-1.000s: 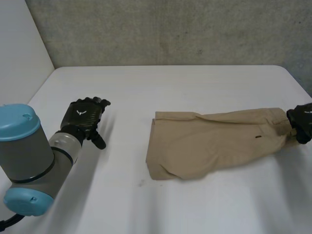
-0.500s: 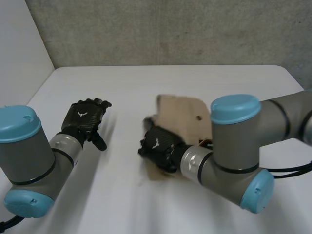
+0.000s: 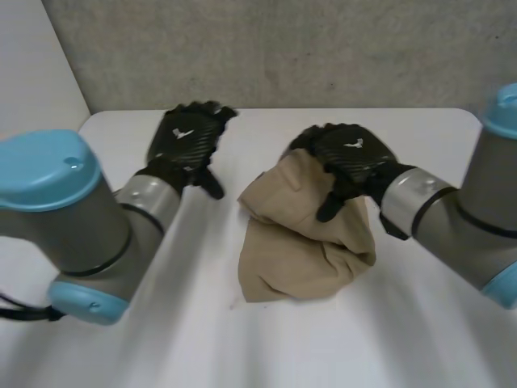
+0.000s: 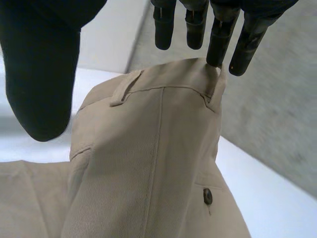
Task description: Fold the shorts.
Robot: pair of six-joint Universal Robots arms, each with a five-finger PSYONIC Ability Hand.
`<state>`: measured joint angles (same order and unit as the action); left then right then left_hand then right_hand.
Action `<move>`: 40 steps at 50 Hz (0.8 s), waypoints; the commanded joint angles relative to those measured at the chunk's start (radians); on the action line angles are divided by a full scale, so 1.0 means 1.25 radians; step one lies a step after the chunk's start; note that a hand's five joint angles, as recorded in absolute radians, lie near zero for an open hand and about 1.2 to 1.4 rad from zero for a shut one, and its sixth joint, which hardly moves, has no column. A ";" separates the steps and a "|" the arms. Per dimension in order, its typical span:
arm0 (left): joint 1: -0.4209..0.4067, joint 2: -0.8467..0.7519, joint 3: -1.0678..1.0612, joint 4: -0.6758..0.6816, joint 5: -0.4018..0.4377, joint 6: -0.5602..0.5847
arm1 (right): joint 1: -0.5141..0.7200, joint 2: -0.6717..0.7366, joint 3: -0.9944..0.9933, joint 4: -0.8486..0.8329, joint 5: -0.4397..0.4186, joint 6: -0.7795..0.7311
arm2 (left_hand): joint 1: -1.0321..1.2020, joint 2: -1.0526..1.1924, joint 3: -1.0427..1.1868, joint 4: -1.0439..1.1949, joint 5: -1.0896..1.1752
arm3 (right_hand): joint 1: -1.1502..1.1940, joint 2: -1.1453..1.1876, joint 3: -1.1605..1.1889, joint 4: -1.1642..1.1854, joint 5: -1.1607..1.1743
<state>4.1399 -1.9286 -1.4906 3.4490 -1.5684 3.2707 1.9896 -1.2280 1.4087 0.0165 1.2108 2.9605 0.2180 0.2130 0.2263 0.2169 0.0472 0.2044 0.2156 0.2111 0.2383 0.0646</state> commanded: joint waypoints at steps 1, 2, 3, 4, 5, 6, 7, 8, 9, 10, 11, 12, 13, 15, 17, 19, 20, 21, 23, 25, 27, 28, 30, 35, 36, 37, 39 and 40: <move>-0.093 -0.097 0.143 -0.016 -0.008 -0.044 | -0.063 -0.002 0.023 0.031 0.002 0.074 | 0.003 0.007 -0.003 0.004 0.000 | -0.024 -0.033 -0.029 -0.051 -0.052; -0.098 -0.105 0.155 -0.019 -0.010 -0.044 | -0.067 -0.002 0.023 0.033 0.000 0.079 | 0.003 0.007 -0.003 0.004 0.000 | -0.024 -0.033 -0.029 -0.051 -0.052; -0.103 -0.111 0.165 -0.021 -0.012 -0.044 | -0.071 -0.002 0.024 0.036 -0.004 0.081 | 0.006 0.010 -0.001 0.007 0.003 | -0.024 -0.033 -0.029 -0.051 -0.052; -0.109 -0.120 0.181 -0.023 -0.015 -0.044 | -0.077 -0.004 0.029 0.040 -0.014 0.083 | 0.008 0.012 0.002 0.009 0.005 | -0.024 -0.033 -0.029 -0.051 -0.052; -0.110 -0.121 0.185 -0.023 -0.018 -0.044 | -0.079 -0.007 0.033 0.041 -0.019 0.080 | 0.008 0.012 0.002 0.009 0.005 | -0.024 -0.033 -0.029 -0.051 -0.052; -0.110 -0.121 0.189 -0.023 -0.022 -0.044 | -0.079 -0.012 0.036 0.042 -0.024 0.076 | 0.011 0.014 0.004 0.011 0.007 | -0.024 -0.033 -0.029 -0.051 -0.052; -0.111 -0.121 0.191 -0.021 -0.024 -0.043 | -0.079 -0.016 0.040 0.042 -0.031 0.076 | 0.011 0.014 0.004 0.011 0.007 | -0.024 -0.033 -0.029 -0.051 -0.052; -0.111 -0.121 0.194 -0.023 -0.026 -0.043 | -0.080 -0.030 0.050 0.042 -0.047 0.076 | 0.011 0.014 0.004 0.011 0.007 | -0.024 -0.033 -0.029 -0.051 -0.052; -0.111 -0.120 0.194 -0.023 -0.026 -0.042 | -0.081 -0.037 0.055 0.042 -0.055 0.076 | 0.011 0.014 0.004 0.011 0.007 | -0.024 -0.033 -0.029 -0.051 -0.052; -0.111 -0.120 0.194 -0.023 -0.026 -0.042 | -0.083 -0.042 0.062 0.042 -0.064 0.077 | 0.011 0.014 0.004 0.011 0.007 | -0.024 -0.033 -0.029 -0.051 -0.052; -0.111 -0.119 0.194 -0.024 -0.026 -0.041 | -0.085 -0.047 0.068 0.042 -0.073 0.077 | 0.011 0.014 0.004 0.011 0.007 | -0.024 -0.033 -0.029 -0.051 -0.052; -0.111 -0.119 0.194 -0.024 -0.025 -0.041 | -0.086 -0.061 0.082 0.041 -0.091 0.077 | 0.011 0.014 0.004 0.011 0.007 | -0.024 -0.033 -0.029 -0.051 -0.052; -0.111 -0.120 0.194 -0.024 -0.025 -0.041 | -0.086 -0.068 0.088 0.041 -0.096 0.076 | 0.011 0.014 0.004 0.011 0.007 | -0.024 -0.033 -0.029 -0.051 -0.052; -0.113 -0.124 0.194 -0.024 -0.024 -0.041 | -0.086 -0.085 0.099 0.037 -0.096 0.075 | 0.018 0.021 0.011 0.018 0.014 | -0.024 -0.033 -0.029 -0.051 -0.052; -0.113 -0.127 0.195 -0.024 -0.020 -0.039 | -0.096 -0.112 0.114 0.031 -0.092 0.075 | 0.020 0.024 0.013 0.021 0.017 | -0.024 -0.033 -0.029 -0.051 -0.052; -0.113 -0.137 0.201 -0.023 -0.014 -0.038 | -0.112 -0.123 0.120 0.025 -0.090 0.076 | 0.039 0.043 0.032 0.039 0.036 | -0.024 -0.033 -0.029 -0.051 -0.052; -0.113 -0.144 0.203 -0.023 -0.012 -0.038 | -0.120 -0.127 0.120 0.022 -0.086 0.077 | 0.046 0.050 0.039 0.047 0.043 | -0.024 -0.033 -0.029 -0.051 -0.052; -0.113 -0.152 0.208 -0.023 -0.007 -0.038 | -0.140 -0.131 0.117 0.021 -0.070 0.079 | 0.053 0.057 0.046 0.054 0.050 | -0.024 -0.033 -0.029 -0.051 -0.052; -0.115 -0.181 0.233 -0.021 0.016 -0.038 | -0.161 -0.133 0.114 0.022 -0.043 0.082 | 0.060 0.064 0.053 0.061 0.057 | -0.024 -0.033 -0.029 -0.051 -0.052; -0.115 -0.206 0.257 -0.025 0.031 -0.037 | -0.169 -0.132 0.114 0.022 -0.023 0.080 | 0.072 0.075 0.065 0.072 0.068 | -0.024 -0.033 -0.029 -0.051 -0.052; -0.116 -0.252 0.303 -0.040 0.043 -0.032 | -0.172 -0.125 0.111 0.024 0.000 0.079 | 0.083 0.087 0.077 0.084 0.080 | -0.024 -0.033 -0.029 -0.051 -0.052; -0.115 -0.268 0.317 -0.048 0.045 -0.028 | -0.173 -0.121 0.111 0.025 0.006 0.079 | 0.086 0.090 0.079 0.086 0.083 | -0.024 -0.033 -0.029 -0.051 -0.052; -0.115 -0.311 0.364 -0.087 0.047 -0.005 | -0.172 -0.116 0.110 0.027 0.022 0.076 | 0.086 0.090 0.079 0.087 0.083 | -0.024 -0.033 -0.029 -0.051 -0.052; -0.116 -0.347 0.392 -0.170 0.045 0.087 | -0.173 -0.091 0.110 0.026 0.034 0.068 | 0.100 0.104 0.093 0.100 0.097 | -0.024 -0.033 -0.029 -0.051 -0.052; -0.116 -0.347 0.392 -0.170 0.045 0.087 | -0.173 -0.089 0.110 0.026 0.034 0.066 | 0.100 0.104 0.093 0.101 0.097 | -0.024 -0.033 -0.029 -0.051 -0.052; -0.116 -0.347 0.391 -0.178 0.042 0.102 | -0.173 -0.088 0.110 0.026 0.034 0.065 | 0.116 0.120 0.109 0.117 0.113 | -0.024 -0.033 -0.029 -0.051 -0.052; -0.115 -0.345 0.367 -0.197 0.036 0.143 | -0.173 -0.083 0.108 0.025 0.033 0.063 | 0.177 0.181 0.170 0.178 0.174 | -0.024 -0.033 -0.029 -0.051 -0.052; -0.114 -0.344 0.358 -0.198 0.035 0.149 | -0.173 -0.083 0.108 0.025 0.033 0.063 | 0.194 0.198 0.187 0.194 0.191 | -0.024 -0.033 -0.029 -0.051 -0.052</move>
<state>3.9949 -2.3555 -1.0075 3.2620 -1.5103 3.3536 1.7711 -1.3503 1.5461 0.0493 1.2533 3.0470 0.2871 0.2888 0.2852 0.2901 0.1164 0.2044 0.2156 0.2111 0.2382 0.0646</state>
